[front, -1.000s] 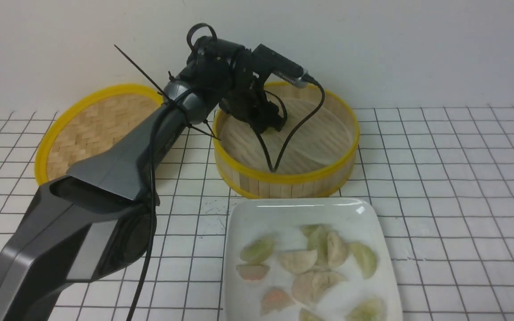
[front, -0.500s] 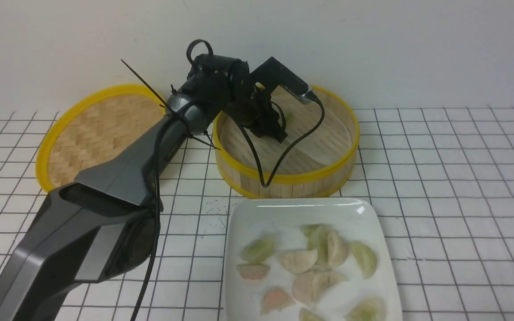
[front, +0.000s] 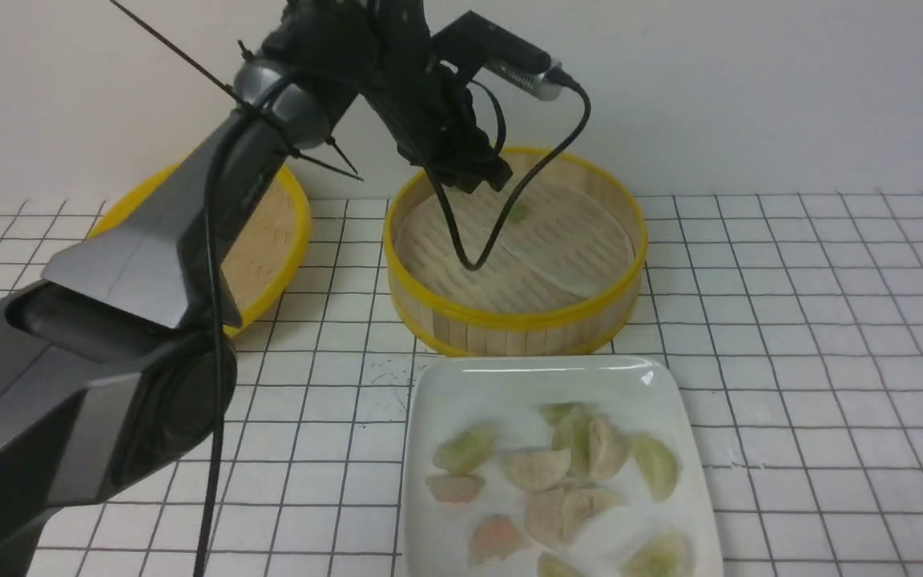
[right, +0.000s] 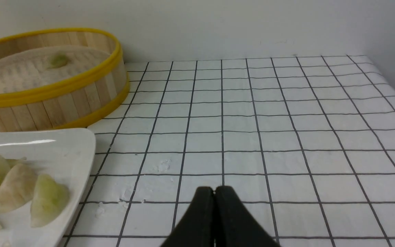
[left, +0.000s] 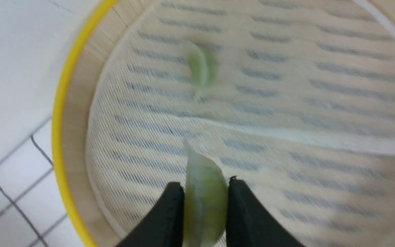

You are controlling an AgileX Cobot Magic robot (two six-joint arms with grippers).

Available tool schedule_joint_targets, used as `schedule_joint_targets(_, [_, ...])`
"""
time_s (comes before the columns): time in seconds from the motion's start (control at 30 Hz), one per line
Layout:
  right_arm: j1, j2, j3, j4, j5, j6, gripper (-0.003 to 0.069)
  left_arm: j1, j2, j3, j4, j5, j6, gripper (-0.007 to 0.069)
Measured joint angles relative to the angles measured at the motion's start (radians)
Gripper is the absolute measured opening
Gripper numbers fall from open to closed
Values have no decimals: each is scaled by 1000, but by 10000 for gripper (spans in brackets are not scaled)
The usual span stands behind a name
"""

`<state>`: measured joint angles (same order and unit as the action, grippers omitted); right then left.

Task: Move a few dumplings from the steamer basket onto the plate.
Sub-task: Use the left arm to grab a dumpling from the steamer, then use the left arm to put the dumpling into the plate, then use the right arm to grab a dumpling from inside the steamer

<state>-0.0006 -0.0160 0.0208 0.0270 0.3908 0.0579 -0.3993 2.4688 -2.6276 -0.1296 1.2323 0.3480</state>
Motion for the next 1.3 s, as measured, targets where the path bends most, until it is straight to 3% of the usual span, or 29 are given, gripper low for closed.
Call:
schedule_joint_targets(0.1, [0, 0, 0, 0, 0, 0, -15, 0, -63, 49, -10, 9, -43, 134])
schedule_joint_targets(0.3, [0, 0, 0, 0, 0, 0, -15, -17, -382, 525, -93, 8, -118, 134])
schedule_joint_targets(0.5, [0, 0, 0, 0, 0, 0, -15, -102, -534, 953, -153, 3, -39, 134])
schedule_joint_targets(0.67, [0, 0, 0, 0, 0, 0, -15, -138, -478, 1043, -124, -174, 7, 146])
schedule_joint_targets(0.73, [0, 0, 0, 0, 0, 0, -15, -142, -455, 1044, -120, -246, 6, 191])
schedule_joint_targets(0.93, [0, 0, 0, -13, 0, 0, -15, -151, -428, 1039, -116, -338, 1, 487])
schedule_joint_targets(1.03, [0, 0, 0, -17, 0, 0, -15, -153, -430, 997, -116, -321, -19, 540])
schedule_joint_targets(1.1, [0, 0, 2, -8, -20, 2, -15, -153, -436, 946, -105, -281, -57, 530])
schedule_joint_targets(1.17, [1, 0, 9, 63, -95, 31, -15, -152, -455, 889, -76, -221, -95, 460])
schedule_joint_targets(1.3, [1, 0, 9, 288, -320, 119, -15, -130, -533, 807, -29, -98, -134, 129])
